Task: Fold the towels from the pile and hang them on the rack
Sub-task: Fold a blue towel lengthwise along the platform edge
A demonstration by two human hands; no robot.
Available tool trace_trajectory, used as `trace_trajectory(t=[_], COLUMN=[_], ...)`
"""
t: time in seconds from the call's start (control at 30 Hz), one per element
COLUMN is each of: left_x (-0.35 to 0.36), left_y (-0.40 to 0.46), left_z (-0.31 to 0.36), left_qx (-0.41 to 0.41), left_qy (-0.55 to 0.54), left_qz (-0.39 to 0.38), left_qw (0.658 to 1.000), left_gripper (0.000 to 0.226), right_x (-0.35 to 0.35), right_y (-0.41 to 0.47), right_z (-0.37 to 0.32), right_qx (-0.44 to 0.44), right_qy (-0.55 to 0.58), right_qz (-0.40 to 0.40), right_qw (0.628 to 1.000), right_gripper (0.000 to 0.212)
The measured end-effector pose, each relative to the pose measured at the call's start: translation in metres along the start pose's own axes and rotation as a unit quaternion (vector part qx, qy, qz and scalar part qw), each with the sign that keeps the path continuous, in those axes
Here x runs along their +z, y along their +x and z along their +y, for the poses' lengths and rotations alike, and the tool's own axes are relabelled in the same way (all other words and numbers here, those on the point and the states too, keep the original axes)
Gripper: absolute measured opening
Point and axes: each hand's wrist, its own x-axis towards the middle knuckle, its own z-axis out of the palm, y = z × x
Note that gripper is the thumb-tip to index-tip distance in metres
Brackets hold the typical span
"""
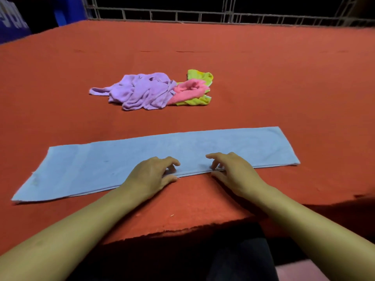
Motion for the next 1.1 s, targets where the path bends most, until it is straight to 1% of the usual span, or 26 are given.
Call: trace_trajectory(t=[0.07,0.2,0.3,0.4,0.5,0.53,0.63,0.67,0.73,0.8,0.87,0.97,1.03,1.1], left_x=[0.002,0.005,0.002,0.0,0.002,0.002,-0.004,-0.006,-0.008,-0.005,0.004,0.027,0.044,0.06], left_y=[-0.002,-0.006,-0.007,-0.008,-0.015,-0.016,-0.011,-0.008,0.004,0.021,0.047,0.092,0.122,0.153], left_z=[-0.002,-0.004,-0.001,0.004,0.007,0.008,0.015,0.018,0.024,0.032,0.044,0.068,0.084,0.1], left_qx=[0.006,0.045,0.022,0.026,0.041,0.037,-0.031,-0.045,-0.045,-0.042,-0.047,-0.035,-0.029,-0.02], left_qy=[0.017,0.063,0.037,0.032,0.04,0.043,0.02,0.017,0.038,0.044,0.025,-0.019,-0.046,-0.065], left_qz=[0.013,0.041,0.044,0.041,0.024,0.019,-0.011,-0.014,-0.012,-0.008,-0.006,-0.021,-0.045,-0.063], left_qw=[1.0,0.996,0.998,0.998,0.998,0.998,0.999,0.999,0.998,0.998,0.999,0.999,0.998,0.996], left_gripper=[0.033,0.03,0.034,0.04,0.03,0.028,0.031,0.032,0.032,0.029,0.025,0.021,0.02,0.02], right_x=[-0.001,0.0,0.0,-0.005,-0.01,-0.01,-0.012,-0.015,-0.023,-0.033,-0.042,-0.058,-0.07,-0.081], right_y=[-0.001,0.003,0.007,0.005,-0.001,-0.004,-0.008,-0.008,-0.011,-0.014,-0.018,-0.028,-0.033,-0.037], right_z=[0.011,0.015,0.014,0.017,0.017,0.017,0.016,0.018,0.027,0.042,0.064,0.1,0.121,0.139], right_qx=[-0.001,-0.024,-0.027,-0.043,-0.055,-0.064,-0.066,-0.056,-0.027,0.014,0.068,0.17,0.237,0.308], right_qy=[-0.007,-0.032,-0.029,-0.032,-0.028,-0.032,-0.022,-0.007,0.026,0.04,0.043,0.018,0.008,0.002], right_qz=[-0.009,-0.015,-0.021,-0.022,-0.025,-0.029,-0.036,-0.033,-0.006,0.03,0.076,0.148,0.17,0.173], right_qw=[1.0,0.999,0.999,0.998,0.998,0.997,0.997,0.998,0.999,0.999,0.994,0.974,0.957,0.936], right_gripper=[0.044,0.041,0.041,0.04,0.04,0.04,0.042,0.043,0.044,0.042,0.037,0.034,0.037,0.044])
